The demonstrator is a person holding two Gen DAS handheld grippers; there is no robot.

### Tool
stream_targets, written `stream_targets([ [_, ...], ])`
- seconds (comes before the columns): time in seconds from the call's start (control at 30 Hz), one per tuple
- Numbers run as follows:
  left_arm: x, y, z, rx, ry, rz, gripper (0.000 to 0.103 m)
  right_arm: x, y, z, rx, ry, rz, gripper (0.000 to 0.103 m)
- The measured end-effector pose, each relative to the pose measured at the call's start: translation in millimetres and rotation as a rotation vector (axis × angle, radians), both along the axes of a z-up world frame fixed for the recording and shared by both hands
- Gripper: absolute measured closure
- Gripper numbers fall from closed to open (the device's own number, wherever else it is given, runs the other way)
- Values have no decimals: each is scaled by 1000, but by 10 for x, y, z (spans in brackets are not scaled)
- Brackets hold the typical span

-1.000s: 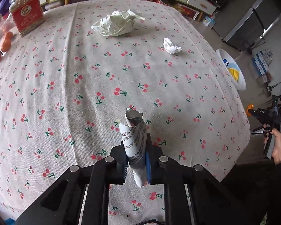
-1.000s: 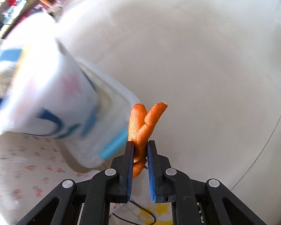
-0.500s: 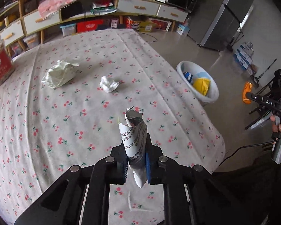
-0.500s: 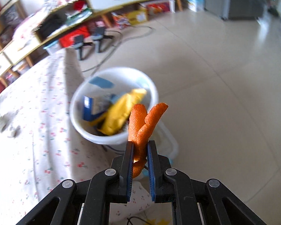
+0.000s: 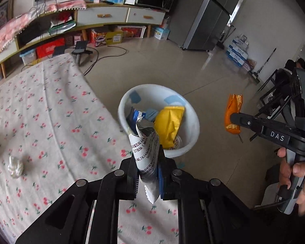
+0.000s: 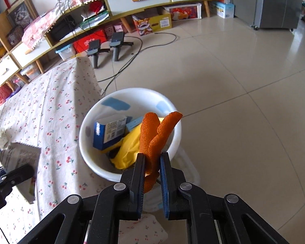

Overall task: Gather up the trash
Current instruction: 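Drop the paper wrapper into the wastebasket with the left tool while the right tool drops the orange peel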

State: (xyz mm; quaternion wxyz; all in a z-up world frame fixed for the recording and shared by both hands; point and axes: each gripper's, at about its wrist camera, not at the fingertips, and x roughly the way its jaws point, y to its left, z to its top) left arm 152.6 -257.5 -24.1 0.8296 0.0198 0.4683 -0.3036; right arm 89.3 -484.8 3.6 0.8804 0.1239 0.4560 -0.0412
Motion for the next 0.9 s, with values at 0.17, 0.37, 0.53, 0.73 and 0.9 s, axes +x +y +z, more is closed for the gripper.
stream_targets([
  [0.17, 247, -373, -88, 4, -39, -29, 88, 139, -215, -47, 36, 10, -35, 91],
  [0.37, 459, -529, -177, -23, -44, -31, 77, 218, -366, -112, 81, 31, -69, 91],
  [0.53, 456, -542, -228, 35, -48, -17, 45, 265, -358, -121, 81, 40, -77, 90],
  [0.73, 369, -301, -164, 95, -81, 14, 33, 345, -229, -147, 75, 61, -62, 90],
  [0.9, 263, 37, -77, 136, -115, 42, 23, 454, -45, -183, 61, 82, -34, 89],
])
